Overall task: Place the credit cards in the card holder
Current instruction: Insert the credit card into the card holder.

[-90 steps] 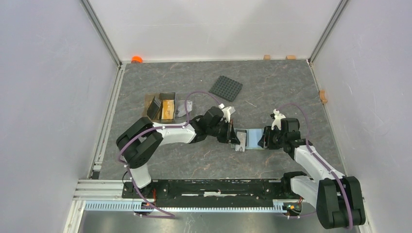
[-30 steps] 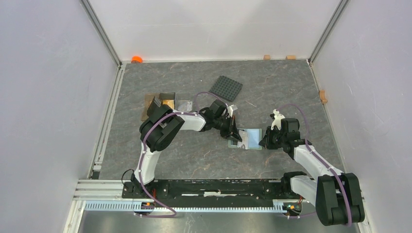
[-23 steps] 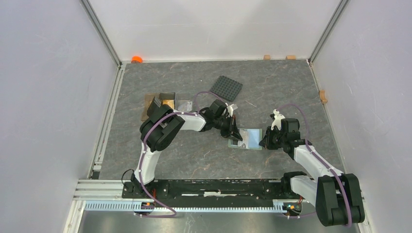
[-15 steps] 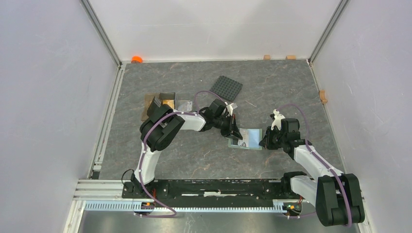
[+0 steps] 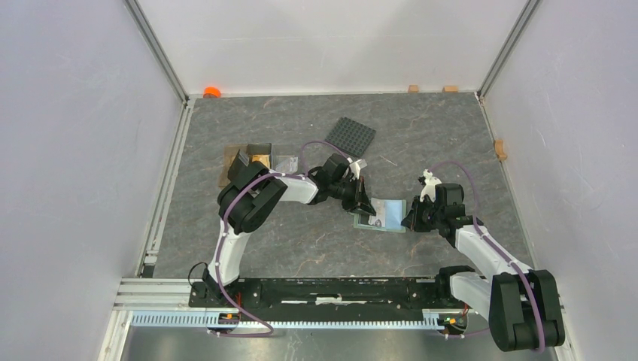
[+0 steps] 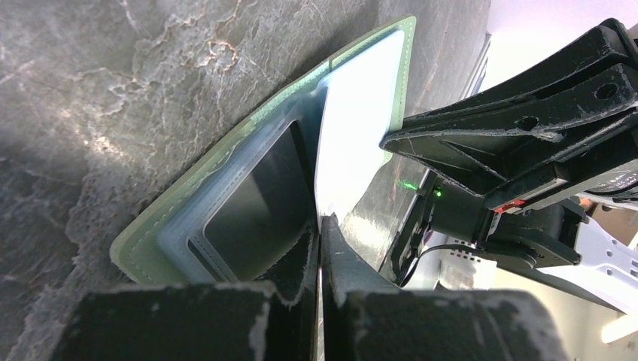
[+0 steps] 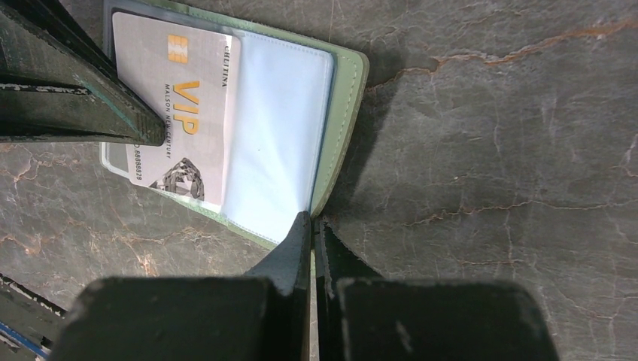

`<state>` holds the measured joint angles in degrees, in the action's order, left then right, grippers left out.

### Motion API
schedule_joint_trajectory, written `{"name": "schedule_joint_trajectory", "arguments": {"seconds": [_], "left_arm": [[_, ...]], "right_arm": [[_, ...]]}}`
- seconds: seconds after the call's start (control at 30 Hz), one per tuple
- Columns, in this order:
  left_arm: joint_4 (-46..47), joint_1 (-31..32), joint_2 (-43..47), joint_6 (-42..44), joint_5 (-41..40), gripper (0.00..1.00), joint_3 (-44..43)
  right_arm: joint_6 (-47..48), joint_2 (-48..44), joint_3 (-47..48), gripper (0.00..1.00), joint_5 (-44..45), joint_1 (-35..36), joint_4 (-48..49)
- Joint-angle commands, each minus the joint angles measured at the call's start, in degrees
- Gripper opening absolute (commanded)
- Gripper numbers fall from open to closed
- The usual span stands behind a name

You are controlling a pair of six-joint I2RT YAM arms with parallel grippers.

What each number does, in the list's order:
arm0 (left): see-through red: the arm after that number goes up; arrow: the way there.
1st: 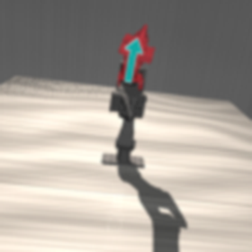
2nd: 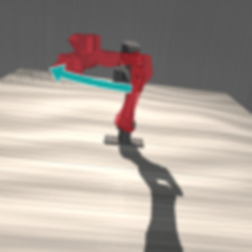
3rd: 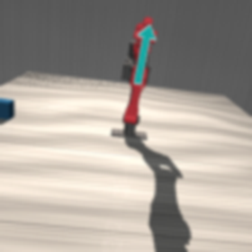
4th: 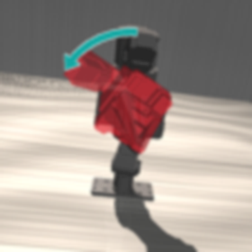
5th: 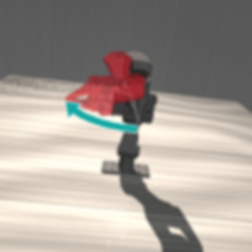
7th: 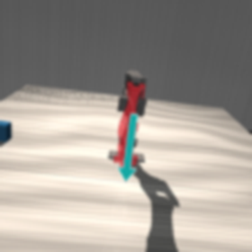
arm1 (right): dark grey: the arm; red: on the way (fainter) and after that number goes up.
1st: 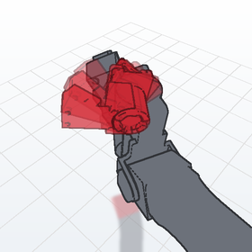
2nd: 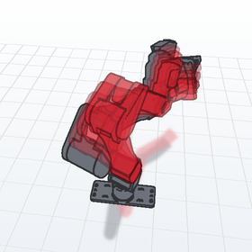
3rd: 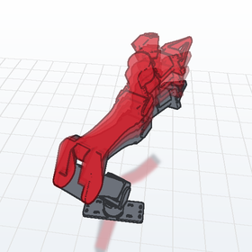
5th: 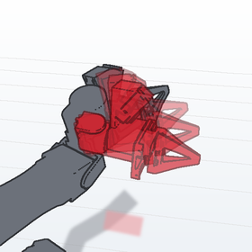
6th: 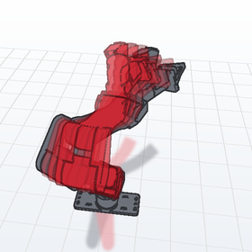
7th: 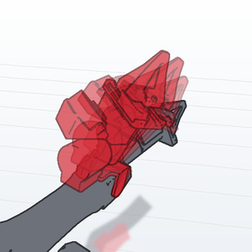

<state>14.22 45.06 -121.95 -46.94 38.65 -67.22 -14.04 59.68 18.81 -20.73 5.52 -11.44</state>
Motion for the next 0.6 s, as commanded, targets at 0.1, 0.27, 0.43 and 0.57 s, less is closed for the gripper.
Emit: {"name": "schedule_joint_trajectory", "arguments": {"seconds": [0.1,0.27,0.43,0.57], "left_arm": [[-0.86,0.82,-3.39,-1.16,-3.79,0.02,0.90],[0.04,0.97,-3.90,-2.73,-3.56,0.02,1.13],[0.45,1.48,-4.35,-3.58,-3.23,0.02,0.95],[0.73,1.96,-4.61,-4.28,-3.60,0.02,0.95]], "right_arm": [[0.54,-0.75,0.79,0.00,0.77,0.02,-2.27],[0.47,-0.62,0.89,0.00,0.60,-0.02,-2.30],[0.39,-0.69,1.10,0.00,0.45,-0.02,-2.30],[0.27,-0.79,1.26,0.00,0.42,0.01,-2.32]]}}
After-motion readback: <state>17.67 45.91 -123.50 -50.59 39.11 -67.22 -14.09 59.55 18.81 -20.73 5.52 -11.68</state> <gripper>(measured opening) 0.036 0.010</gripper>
